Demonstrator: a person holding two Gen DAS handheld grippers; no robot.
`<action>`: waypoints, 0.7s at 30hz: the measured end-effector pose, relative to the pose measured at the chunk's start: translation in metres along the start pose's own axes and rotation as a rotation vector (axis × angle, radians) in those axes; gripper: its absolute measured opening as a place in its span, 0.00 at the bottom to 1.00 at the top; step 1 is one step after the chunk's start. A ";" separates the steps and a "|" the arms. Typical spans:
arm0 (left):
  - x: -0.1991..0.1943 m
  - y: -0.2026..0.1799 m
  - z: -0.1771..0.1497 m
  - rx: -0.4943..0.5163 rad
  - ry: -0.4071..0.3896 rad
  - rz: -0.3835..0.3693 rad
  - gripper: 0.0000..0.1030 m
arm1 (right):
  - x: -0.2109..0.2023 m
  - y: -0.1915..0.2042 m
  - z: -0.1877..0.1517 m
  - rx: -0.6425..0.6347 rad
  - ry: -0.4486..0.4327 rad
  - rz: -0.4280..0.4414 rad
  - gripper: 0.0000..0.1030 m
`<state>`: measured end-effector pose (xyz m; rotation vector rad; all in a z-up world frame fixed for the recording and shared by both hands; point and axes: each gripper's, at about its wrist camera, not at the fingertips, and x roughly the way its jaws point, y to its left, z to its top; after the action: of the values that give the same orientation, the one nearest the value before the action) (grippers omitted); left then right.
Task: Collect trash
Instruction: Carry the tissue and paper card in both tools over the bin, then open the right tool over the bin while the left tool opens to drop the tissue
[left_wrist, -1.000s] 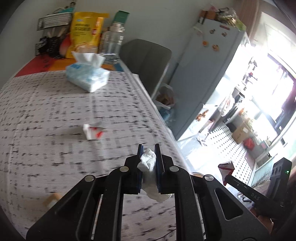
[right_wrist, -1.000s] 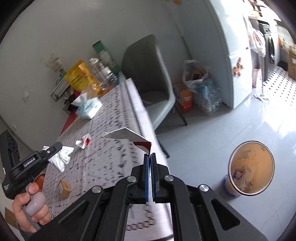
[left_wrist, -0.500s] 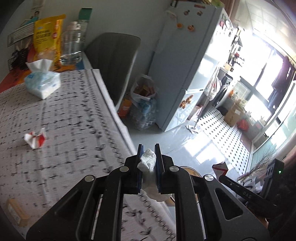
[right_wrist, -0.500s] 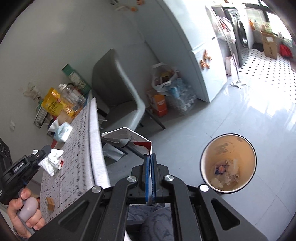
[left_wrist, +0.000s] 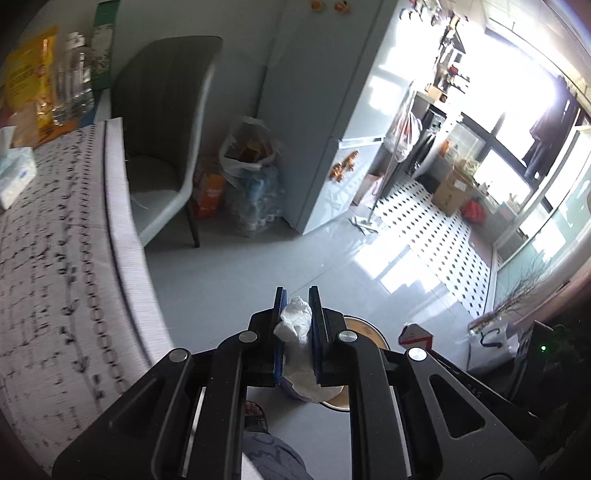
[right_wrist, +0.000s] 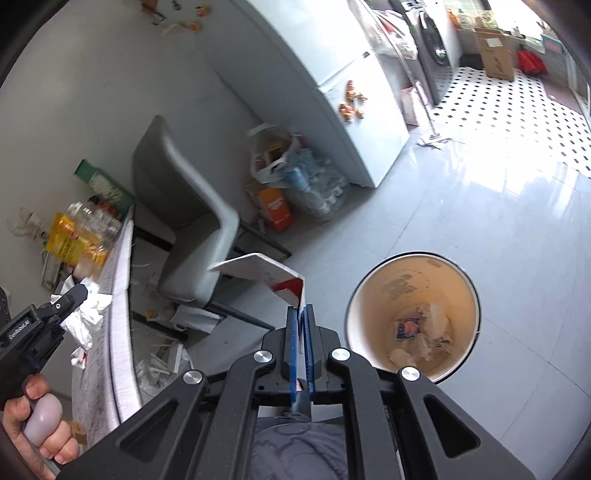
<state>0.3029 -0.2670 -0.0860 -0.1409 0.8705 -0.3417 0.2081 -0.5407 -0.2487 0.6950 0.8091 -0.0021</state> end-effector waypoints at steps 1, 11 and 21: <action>0.005 -0.005 0.001 0.006 0.007 -0.003 0.12 | 0.002 -0.007 0.002 0.008 -0.004 -0.009 0.06; 0.058 -0.048 -0.001 0.063 0.100 -0.053 0.12 | 0.011 -0.064 0.013 0.126 -0.057 -0.088 0.40; 0.101 -0.121 -0.009 0.136 0.207 -0.180 0.15 | -0.031 -0.101 0.005 0.208 -0.121 -0.129 0.70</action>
<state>0.3271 -0.4153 -0.1334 -0.0580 1.0381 -0.5901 0.1638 -0.6302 -0.2836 0.8293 0.7419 -0.2459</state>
